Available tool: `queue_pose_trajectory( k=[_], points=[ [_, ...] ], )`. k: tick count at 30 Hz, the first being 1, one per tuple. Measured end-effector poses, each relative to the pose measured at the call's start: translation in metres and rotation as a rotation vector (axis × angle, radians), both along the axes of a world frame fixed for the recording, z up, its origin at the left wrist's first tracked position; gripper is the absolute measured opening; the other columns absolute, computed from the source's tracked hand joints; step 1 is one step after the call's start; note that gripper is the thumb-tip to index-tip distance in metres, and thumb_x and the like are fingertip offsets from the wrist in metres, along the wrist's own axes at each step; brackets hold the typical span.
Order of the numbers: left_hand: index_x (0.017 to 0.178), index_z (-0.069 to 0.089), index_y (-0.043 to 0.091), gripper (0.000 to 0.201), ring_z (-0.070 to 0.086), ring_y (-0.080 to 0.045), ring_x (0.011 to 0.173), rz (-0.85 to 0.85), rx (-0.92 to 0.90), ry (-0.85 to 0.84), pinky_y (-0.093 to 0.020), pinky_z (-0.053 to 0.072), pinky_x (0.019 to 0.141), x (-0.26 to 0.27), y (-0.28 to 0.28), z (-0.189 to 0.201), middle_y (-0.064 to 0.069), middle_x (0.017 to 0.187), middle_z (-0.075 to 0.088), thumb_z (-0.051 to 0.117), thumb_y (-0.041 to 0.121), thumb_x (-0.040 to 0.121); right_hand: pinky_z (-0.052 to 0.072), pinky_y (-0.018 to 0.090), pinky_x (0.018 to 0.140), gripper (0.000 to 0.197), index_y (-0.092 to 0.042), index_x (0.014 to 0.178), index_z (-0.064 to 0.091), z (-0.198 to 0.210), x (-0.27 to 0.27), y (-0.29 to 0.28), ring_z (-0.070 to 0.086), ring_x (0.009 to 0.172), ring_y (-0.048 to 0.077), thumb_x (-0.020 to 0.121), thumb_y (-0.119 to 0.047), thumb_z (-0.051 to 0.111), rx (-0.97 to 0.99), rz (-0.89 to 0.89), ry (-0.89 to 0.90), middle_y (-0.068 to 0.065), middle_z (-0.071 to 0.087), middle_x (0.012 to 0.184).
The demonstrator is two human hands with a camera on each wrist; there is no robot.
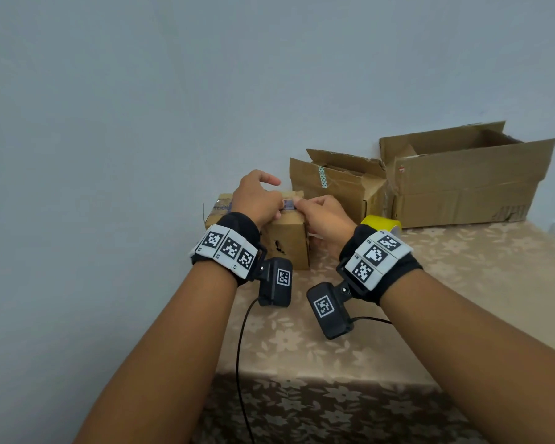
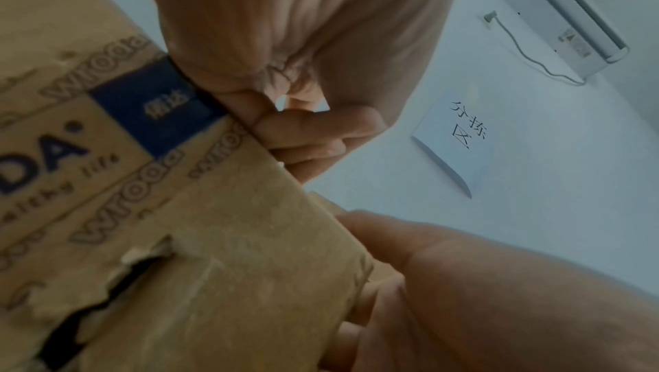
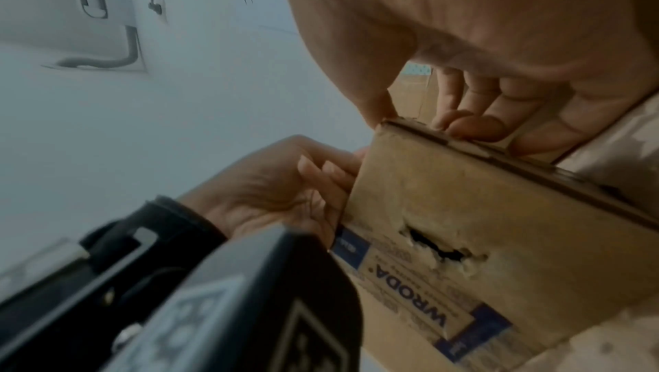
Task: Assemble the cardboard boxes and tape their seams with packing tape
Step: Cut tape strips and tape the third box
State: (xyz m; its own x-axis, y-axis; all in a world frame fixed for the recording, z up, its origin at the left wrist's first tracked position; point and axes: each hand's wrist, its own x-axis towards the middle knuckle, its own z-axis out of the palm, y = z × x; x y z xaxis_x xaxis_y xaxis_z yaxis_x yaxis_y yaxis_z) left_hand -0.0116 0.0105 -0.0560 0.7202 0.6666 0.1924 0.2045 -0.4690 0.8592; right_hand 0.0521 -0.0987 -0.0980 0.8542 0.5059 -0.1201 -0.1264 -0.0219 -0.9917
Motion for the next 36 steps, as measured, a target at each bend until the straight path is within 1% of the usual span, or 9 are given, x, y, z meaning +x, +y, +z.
queue_pose_trajectory(
  k=[4, 8, 12, 16, 20, 23, 27, 30, 36],
  points=[
    [0.104, 0.062, 0.022, 0.029, 0.053, -0.01, 0.042, -0.005, -0.012, -0.015, -0.027, 0.045, 0.056, -0.002, -0.003, 0.0, -0.01, 0.081, 0.069, 0.076, 0.008, 0.083, 0.045, 0.031, 0.058, 0.052, -0.009, 0.117, 0.061, -0.003, -0.003, 0.001, 0.058, 0.075, 0.019, 0.088, -0.051, 0.073, 0.008, -0.053, -0.033, 0.006, 0.062, 0.089],
    [0.098, 0.061, 0.027, 0.03, 0.055, -0.012, 0.046, -0.007, -0.003, -0.009, -0.031, 0.047, 0.062, -0.001, -0.002, -0.001, -0.009, 0.077, 0.067, 0.077, 0.006, 0.083, 0.048, 0.032, 0.063, 0.039, -0.015, 0.116, 0.058, -0.002, 0.0, 0.0, 0.057, 0.078, 0.018, 0.093, -0.044, 0.069, -0.01, -0.05, -0.031, 0.005, 0.062, 0.093],
    [0.101, 0.065, 0.023, 0.034, 0.054, -0.012, 0.046, -0.001, -0.023, -0.03, -0.028, 0.045, 0.056, -0.001, 0.001, 0.002, -0.01, 0.079, 0.066, 0.075, -0.001, 0.08, 0.046, 0.032, 0.065, 0.023, -0.02, 0.091, 0.054, 0.01, -0.001, -0.003, 0.05, 0.07, 0.018, 0.097, -0.042, 0.059, -0.027, -0.006, -0.114, 0.0, 0.051, 0.076],
    [0.101, 0.068, 0.023, 0.034, 0.055, -0.014, 0.05, -0.021, 0.024, -0.013, -0.027, 0.047, 0.056, -0.001, -0.002, 0.008, -0.006, 0.075, 0.066, 0.079, 0.001, 0.079, 0.053, 0.039, 0.08, 0.013, -0.019, 0.1, 0.056, 0.034, 0.001, -0.027, 0.053, 0.081, 0.016, 0.099, -0.032, 0.06, -0.059, -0.001, -0.213, -0.001, 0.055, 0.09],
    [0.096, 0.069, 0.028, 0.033, 0.062, -0.017, 0.072, -0.009, 0.111, -0.002, -0.027, 0.048, 0.062, 0.001, -0.01, 0.012, -0.004, 0.091, 0.067, 0.082, 0.004, 0.077, 0.048, 0.026, 0.055, 0.013, -0.015, 0.102, 0.065, 0.059, 0.009, -0.064, 0.052, 0.06, 0.014, 0.099, -0.026, 0.061, -0.07, 0.032, -0.27, 0.001, 0.059, 0.079],
    [0.098, 0.069, 0.025, 0.029, 0.062, -0.015, 0.076, -0.03, 0.182, -0.009, -0.025, 0.047, 0.064, 0.002, -0.023, 0.017, 0.001, 0.086, 0.063, 0.079, 0.005, 0.08, 0.035, 0.021, 0.045, 0.016, -0.01, 0.102, 0.069, 0.064, 0.021, -0.09, 0.044, 0.05, 0.013, 0.099, -0.023, 0.061, -0.095, -0.004, -0.24, 0.001, 0.055, 0.071],
    [0.093, 0.071, 0.021, 0.011, 0.063, -0.006, 0.059, -0.11, 0.272, -0.04, -0.016, 0.044, 0.056, 0.005, -0.052, 0.024, 0.008, 0.08, 0.062, 0.078, 0.018, 0.086, 0.024, 0.022, 0.041, 0.017, -0.009, 0.086, 0.066, 0.054, 0.038, -0.118, 0.037, 0.045, 0.014, 0.098, -0.018, 0.059, -0.151, -0.077, -0.24, 0.002, 0.047, 0.065],
    [0.091, 0.069, 0.014, 0.011, 0.065, -0.011, 0.045, -0.207, 0.259, 0.005, -0.023, 0.053, 0.049, 0.012, -0.079, 0.023, -0.001, 0.072, 0.074, 0.075, 0.022, 0.09, 0.024, 0.018, 0.038, 0.017, -0.01, 0.078, 0.06, 0.043, 0.05, -0.135, 0.036, 0.042, 0.015, 0.094, -0.012, 0.055, -0.265, -0.13, -0.265, 0.005, 0.045, 0.063],
    [0.094, 0.056, 0.016, 0.028, 0.067, -0.02, 0.049, -0.332, 0.183, 0.265, -0.026, 0.049, 0.044, 0.029, -0.11, -0.001, -0.009, 0.076, 0.074, 0.076, 0.034, 0.091, 0.046, 0.026, 0.053, 0.033, 0.005, 0.114, 0.063, 0.018, 0.063, -0.158, 0.056, 0.058, 0.025, 0.101, -0.023, 0.051, -0.519, -0.088, -0.173, 0.015, 0.064, 0.077]
  ],
)
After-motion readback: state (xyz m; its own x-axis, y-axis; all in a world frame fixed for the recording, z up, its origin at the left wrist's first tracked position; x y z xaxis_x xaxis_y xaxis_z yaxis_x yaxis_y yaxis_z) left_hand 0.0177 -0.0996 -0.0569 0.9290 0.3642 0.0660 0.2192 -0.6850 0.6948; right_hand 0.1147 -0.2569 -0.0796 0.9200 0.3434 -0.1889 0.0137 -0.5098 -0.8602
